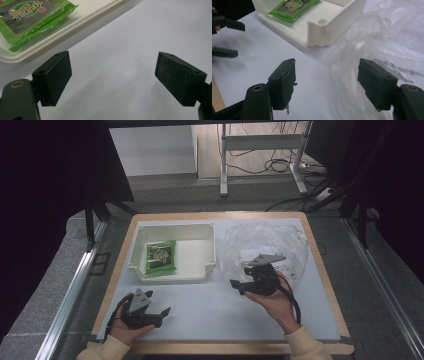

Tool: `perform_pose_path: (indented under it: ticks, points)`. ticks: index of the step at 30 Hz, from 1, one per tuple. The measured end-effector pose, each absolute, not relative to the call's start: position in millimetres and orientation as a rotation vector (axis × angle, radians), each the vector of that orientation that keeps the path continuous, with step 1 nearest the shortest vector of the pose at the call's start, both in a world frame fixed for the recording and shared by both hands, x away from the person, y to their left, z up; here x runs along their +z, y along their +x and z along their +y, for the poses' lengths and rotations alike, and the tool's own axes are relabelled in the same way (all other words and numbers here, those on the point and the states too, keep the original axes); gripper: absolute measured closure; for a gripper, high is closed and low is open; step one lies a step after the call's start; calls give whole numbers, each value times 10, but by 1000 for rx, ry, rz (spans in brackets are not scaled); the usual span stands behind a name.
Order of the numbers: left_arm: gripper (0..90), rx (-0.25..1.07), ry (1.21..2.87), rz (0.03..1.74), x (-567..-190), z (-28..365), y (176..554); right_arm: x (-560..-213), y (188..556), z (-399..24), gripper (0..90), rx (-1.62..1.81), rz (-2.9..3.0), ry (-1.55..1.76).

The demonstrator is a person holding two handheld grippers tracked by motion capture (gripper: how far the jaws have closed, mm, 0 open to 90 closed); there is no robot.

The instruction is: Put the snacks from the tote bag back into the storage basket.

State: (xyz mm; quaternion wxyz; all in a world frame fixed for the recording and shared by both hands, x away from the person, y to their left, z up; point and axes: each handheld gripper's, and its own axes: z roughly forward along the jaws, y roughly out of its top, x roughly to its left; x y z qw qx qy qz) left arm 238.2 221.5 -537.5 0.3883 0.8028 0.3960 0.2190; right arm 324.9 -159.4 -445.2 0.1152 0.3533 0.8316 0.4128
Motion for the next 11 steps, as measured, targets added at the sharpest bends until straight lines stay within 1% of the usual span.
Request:
perform_pose_path:
  ticks: [5,11]
  points:
    - [138,556,2042,1003,-5370,2218,2372,-4530,3175,-1720,292,1207,2430,1045]
    - [138,557,2032,1000,-5364,2242,2351,-4530,3173,-1669,291,1212,2428,1026]
